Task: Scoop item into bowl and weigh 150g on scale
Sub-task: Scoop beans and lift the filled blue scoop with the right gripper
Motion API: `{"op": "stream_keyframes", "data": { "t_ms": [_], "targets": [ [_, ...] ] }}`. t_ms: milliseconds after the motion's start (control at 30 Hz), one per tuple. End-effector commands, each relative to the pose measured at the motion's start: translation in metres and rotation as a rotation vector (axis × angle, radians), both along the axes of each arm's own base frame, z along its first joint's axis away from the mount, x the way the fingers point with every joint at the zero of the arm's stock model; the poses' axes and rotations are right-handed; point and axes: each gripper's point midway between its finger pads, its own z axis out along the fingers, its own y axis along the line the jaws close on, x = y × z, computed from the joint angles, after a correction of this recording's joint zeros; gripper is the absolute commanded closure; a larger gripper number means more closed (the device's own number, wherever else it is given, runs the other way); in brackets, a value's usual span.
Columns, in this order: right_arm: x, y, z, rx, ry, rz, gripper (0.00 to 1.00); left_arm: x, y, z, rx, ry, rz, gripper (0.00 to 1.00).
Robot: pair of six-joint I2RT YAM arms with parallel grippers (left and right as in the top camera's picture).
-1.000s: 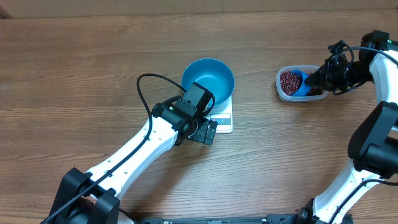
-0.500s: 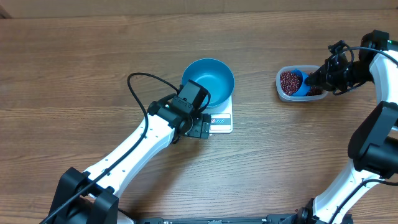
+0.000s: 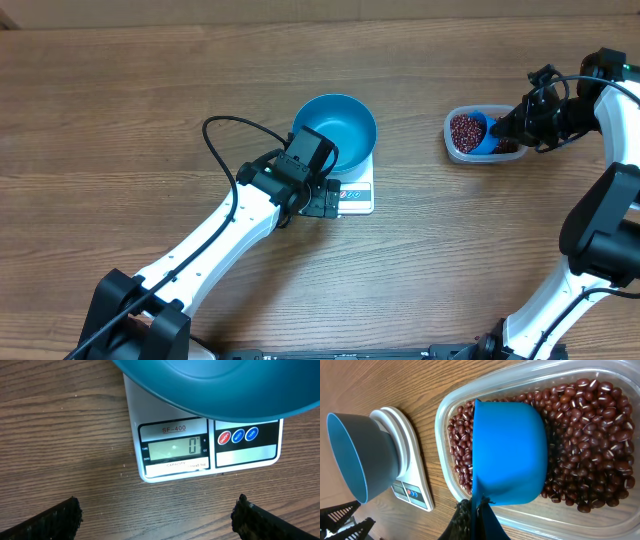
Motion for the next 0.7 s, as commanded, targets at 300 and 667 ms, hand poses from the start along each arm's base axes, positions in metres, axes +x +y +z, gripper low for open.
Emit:
{"op": "stream_keyframes", "data": {
  "t_ms": [300, 667],
  "targets": [
    [-0.003, -0.001, 0.013, 0.096, -0.019, -0.015, 0.96, 0.0, 0.0, 0.001, -0.015, 0.001, 0.017, 0.0],
    [-0.008, -0.047, 0.039, 0.267, -0.12, -0.155, 0.96, -0.001, 0.0, 0.001, -0.015, 0.001, 0.017, 0.0]
  ]
}}
